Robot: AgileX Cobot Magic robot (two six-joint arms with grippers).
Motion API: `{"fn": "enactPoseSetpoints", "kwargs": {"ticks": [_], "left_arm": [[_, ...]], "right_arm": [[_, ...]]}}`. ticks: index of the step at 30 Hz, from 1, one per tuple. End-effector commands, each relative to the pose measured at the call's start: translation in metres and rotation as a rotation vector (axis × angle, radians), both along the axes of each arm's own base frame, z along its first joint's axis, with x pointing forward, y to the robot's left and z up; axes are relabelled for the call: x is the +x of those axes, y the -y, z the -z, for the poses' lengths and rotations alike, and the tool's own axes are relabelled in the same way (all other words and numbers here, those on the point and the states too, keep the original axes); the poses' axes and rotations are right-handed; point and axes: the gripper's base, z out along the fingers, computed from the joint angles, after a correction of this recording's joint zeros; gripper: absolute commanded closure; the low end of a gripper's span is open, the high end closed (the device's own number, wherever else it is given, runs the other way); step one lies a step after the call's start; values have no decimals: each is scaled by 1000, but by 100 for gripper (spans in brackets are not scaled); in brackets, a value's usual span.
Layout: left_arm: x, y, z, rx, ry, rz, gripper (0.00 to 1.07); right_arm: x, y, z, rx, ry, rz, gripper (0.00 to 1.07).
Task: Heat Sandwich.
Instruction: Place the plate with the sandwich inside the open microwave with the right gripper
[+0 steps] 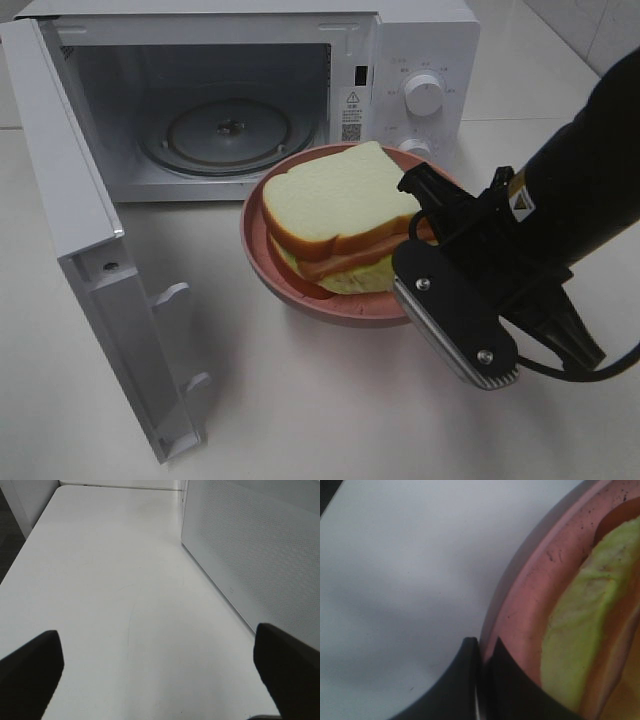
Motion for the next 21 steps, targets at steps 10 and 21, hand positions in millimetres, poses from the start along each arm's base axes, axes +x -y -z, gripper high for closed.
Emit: {"fn": "enactPoseSetpoints", "kwargs": {"ticks": [10, 21], "left_arm": [[-1, 0, 0, -3, 13, -4, 9], [-1, 0, 0, -3, 13, -4, 9]], "right_arm": [[19, -34, -3, 38, -1, -79, 107], [39, -54, -2, 35, -17, -99, 107]]}}
